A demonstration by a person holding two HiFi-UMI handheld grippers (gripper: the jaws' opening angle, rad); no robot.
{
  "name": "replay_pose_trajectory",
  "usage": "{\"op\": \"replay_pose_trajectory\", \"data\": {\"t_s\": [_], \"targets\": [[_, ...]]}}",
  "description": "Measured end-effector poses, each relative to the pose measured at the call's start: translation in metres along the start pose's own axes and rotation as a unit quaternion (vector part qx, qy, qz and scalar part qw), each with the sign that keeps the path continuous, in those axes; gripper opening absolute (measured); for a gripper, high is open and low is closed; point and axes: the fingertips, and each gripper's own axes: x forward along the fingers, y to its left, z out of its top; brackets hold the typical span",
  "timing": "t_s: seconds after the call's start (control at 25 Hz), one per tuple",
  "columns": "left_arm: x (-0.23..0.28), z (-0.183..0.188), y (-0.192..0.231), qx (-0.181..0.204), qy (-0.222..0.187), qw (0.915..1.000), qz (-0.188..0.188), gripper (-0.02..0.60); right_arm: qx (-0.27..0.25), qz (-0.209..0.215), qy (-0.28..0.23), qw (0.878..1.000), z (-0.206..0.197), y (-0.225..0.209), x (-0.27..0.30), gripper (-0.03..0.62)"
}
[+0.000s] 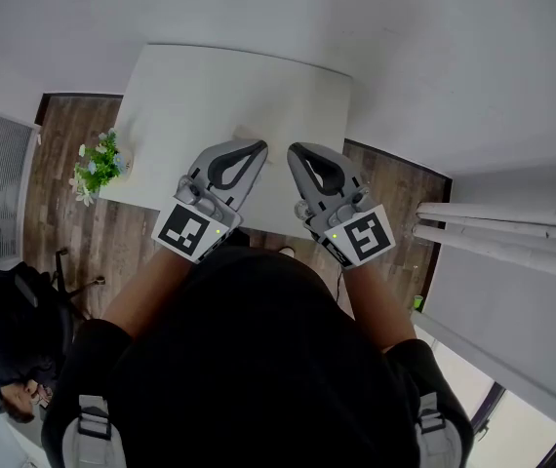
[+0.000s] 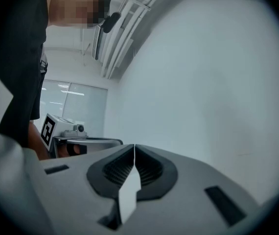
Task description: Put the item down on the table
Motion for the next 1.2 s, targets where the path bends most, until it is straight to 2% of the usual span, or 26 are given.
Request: {"op": "replay_pose_trajectory", "data": {"t_s": [1.2], "targets": [[0.0035,-0.0037,0.0002,0.000,0.005,1.0000,0.005,-0.006,-0.007,0.007,0.005,1.000,0.0023,-0.0036,-0.0011,0.002]]}}
